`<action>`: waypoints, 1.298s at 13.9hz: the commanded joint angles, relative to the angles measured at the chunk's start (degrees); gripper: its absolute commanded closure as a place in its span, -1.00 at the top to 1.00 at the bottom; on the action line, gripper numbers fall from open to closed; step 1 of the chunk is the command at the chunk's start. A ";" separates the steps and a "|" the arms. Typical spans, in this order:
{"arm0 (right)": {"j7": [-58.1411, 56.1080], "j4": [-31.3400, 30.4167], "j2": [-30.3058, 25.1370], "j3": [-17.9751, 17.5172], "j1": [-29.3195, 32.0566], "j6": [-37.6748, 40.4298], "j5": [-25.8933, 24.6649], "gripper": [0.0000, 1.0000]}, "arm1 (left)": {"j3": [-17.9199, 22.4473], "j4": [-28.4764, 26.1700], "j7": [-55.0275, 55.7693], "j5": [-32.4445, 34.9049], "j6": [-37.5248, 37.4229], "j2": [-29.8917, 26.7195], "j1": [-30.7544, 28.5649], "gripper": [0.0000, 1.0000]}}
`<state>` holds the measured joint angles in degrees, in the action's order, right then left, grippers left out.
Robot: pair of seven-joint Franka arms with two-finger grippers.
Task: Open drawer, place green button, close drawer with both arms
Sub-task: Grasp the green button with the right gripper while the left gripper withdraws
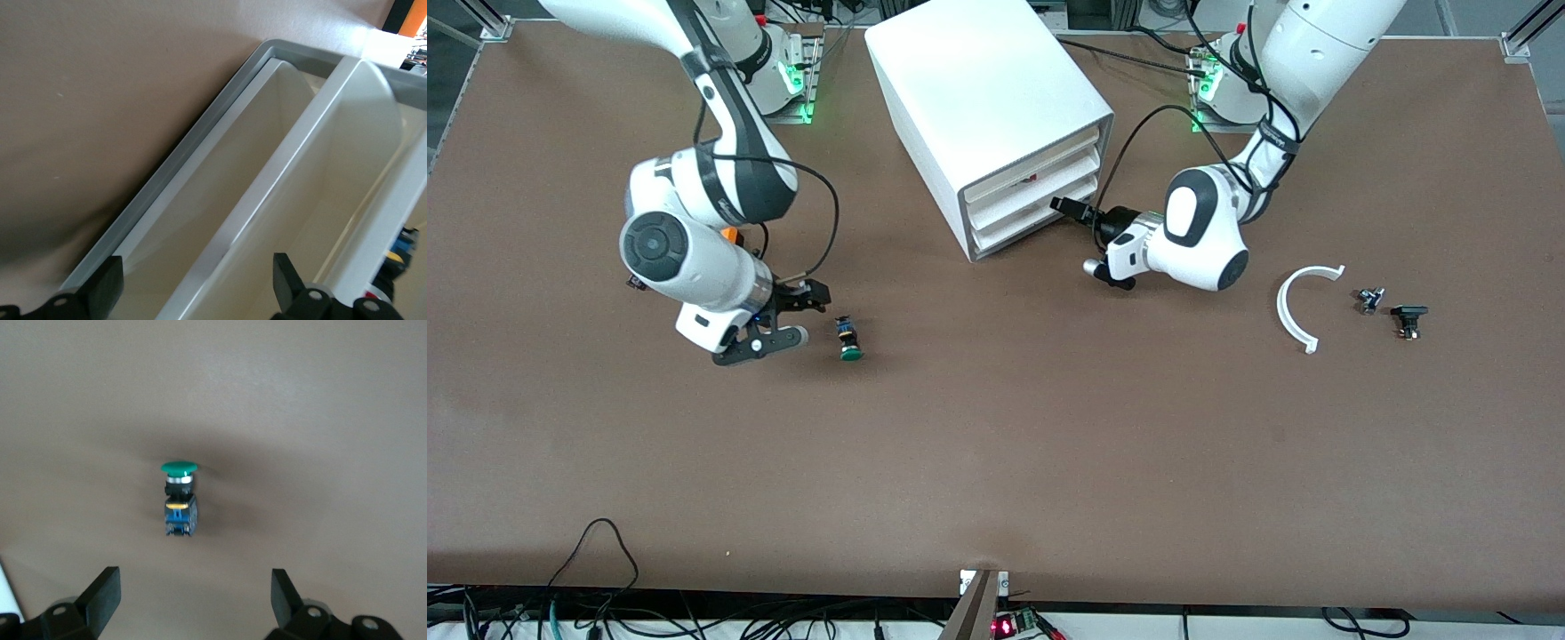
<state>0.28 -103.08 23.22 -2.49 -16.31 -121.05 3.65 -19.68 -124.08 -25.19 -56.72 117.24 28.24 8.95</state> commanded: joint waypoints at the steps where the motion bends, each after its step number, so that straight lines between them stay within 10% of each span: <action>1: 0.16 0.16 2.34 -0.06 -1.09 -2.61 0.84 1.00 | -1.15 -1.52 -1.79 -2.95 1.41 -0.64 -0.07 0.70; 4: 0.16 -0.37 6.64 -0.14 -1.26 -8.92 0.84 1.00 | -1.24 -2.39 -1.79 -2.95 3.33 -0.64 0.37 -0.84; 5: 0.16 -0.37 7.79 -0.15 -1.87 -10.60 0.84 1.00 | -1.24 -2.66 -1.79 -2.95 4.56 -0.64 0.46 -1.00; 16: 0.16 -8.81 10.18 -0.14 -4.08 -23.18 0.75 1.00 | 6.05 2.43 -1.71 0.21 9.94 -1.78 -2.97 -1.00; 17: 0.16 -9.42 9.91 -0.15 -4.08 -23.18 0.75 1.00 | 6.23 2.52 -1.62 0.12 9.94 -2.13 -2.97 -0.43; 18: 0.16 -9.60 9.74 -0.15 -4.08 -22.92 0.75 1.00 | 6.23 2.52 -1.70 0.03 9.94 -2.48 -3.15 0.94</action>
<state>0.28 -110.69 34.63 -2.62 -20.31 -143.22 3.65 -14.42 -122.27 -29.62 -58.07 123.32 26.15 5.05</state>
